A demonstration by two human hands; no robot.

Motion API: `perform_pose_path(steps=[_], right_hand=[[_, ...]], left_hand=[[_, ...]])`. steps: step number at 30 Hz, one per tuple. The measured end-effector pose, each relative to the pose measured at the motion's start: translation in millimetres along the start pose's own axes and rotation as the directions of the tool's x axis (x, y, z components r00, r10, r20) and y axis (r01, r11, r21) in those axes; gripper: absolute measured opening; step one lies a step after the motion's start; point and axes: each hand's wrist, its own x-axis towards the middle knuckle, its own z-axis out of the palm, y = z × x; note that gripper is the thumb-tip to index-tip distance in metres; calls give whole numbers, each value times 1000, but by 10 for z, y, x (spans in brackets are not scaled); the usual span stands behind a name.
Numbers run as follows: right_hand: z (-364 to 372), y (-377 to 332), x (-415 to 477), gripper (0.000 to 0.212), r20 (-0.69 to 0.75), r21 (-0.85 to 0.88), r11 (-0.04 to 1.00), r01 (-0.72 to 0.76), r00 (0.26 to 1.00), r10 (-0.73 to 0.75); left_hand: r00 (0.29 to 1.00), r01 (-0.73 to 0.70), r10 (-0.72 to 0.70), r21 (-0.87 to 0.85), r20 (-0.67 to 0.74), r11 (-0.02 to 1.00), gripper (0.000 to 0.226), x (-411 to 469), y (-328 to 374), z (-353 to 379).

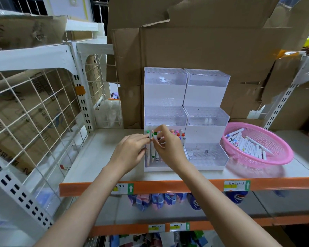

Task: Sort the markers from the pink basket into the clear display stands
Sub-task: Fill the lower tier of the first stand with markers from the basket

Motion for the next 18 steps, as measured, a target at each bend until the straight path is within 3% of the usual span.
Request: perform_pose_path(steps=[8, 18], right_hand=[[72, 152, -109, 15, 68, -116, 993, 30, 997, -22], [69, 176, -50, 11, 18, -190, 979, 70, 998, -68]], left_hand=[[1000, -14, 14, 19, 14, 1000, 47, 3, -29, 13], [1000, -22, 22, 22, -13, 1000, 43, -5, -13, 23]])
